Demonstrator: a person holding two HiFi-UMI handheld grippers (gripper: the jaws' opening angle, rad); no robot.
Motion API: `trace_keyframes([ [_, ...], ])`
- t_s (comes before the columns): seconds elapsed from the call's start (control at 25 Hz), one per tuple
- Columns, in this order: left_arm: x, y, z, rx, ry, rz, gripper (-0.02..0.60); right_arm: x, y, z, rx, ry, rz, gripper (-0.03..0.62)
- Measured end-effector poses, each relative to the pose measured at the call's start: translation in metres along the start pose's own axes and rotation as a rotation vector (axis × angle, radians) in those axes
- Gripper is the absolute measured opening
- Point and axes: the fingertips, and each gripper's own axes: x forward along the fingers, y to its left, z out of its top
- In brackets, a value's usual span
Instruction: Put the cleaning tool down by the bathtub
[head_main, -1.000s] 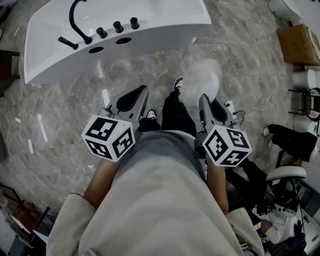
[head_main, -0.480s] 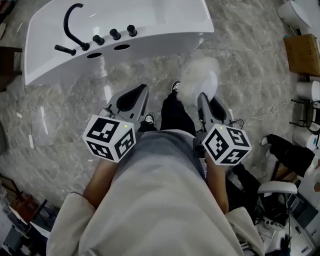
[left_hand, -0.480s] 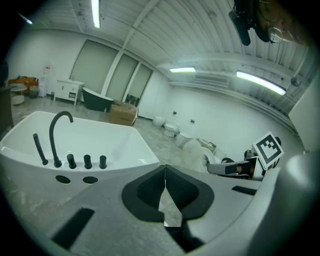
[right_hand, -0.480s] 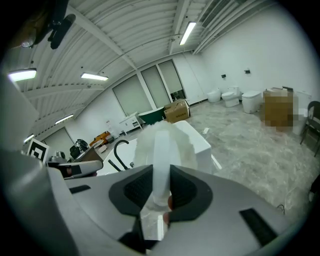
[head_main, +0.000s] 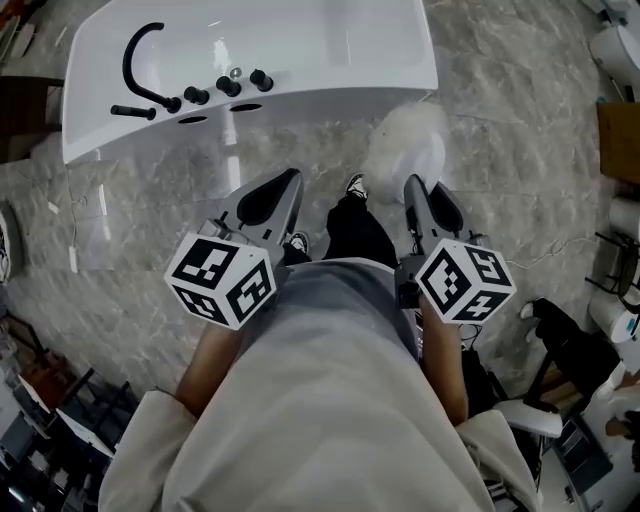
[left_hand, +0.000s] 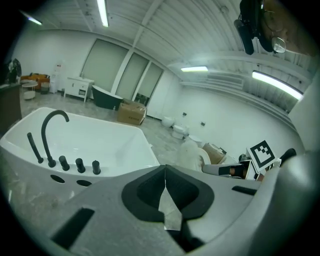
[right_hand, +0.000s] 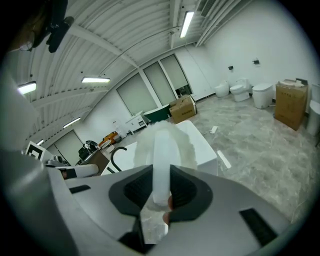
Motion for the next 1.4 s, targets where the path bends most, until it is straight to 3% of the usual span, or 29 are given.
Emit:
trace_keyframes([
  [0.36, 0.048, -0.023, 0.033, 0.01, 0.009, 0.067, 0.009, 0.043, -0.041, 0.037, 0.02, 0.052, 0.109, 0.078],
  [0.68, 0.052, -0.002, 0.048, -0.02, 0.004, 0.163, 0.009, 0.068, -0.038, 0.055, -0.02, 0.081, 0.129, 0.078],
  [0.92, 0.058, 0.017, 0.054, -0.086, -0.027, 0.168, 0.009, 0.087, -0.03, 0.068, -0.075, 0.099, 0.133, 0.079],
  [1.4, 0.084, 0.067, 0.103, -0.112, -0.085, 0.135, 0.009, 0.143, 0.002, 0.104, -0.151, 0.121, 0.149, 0.078],
])
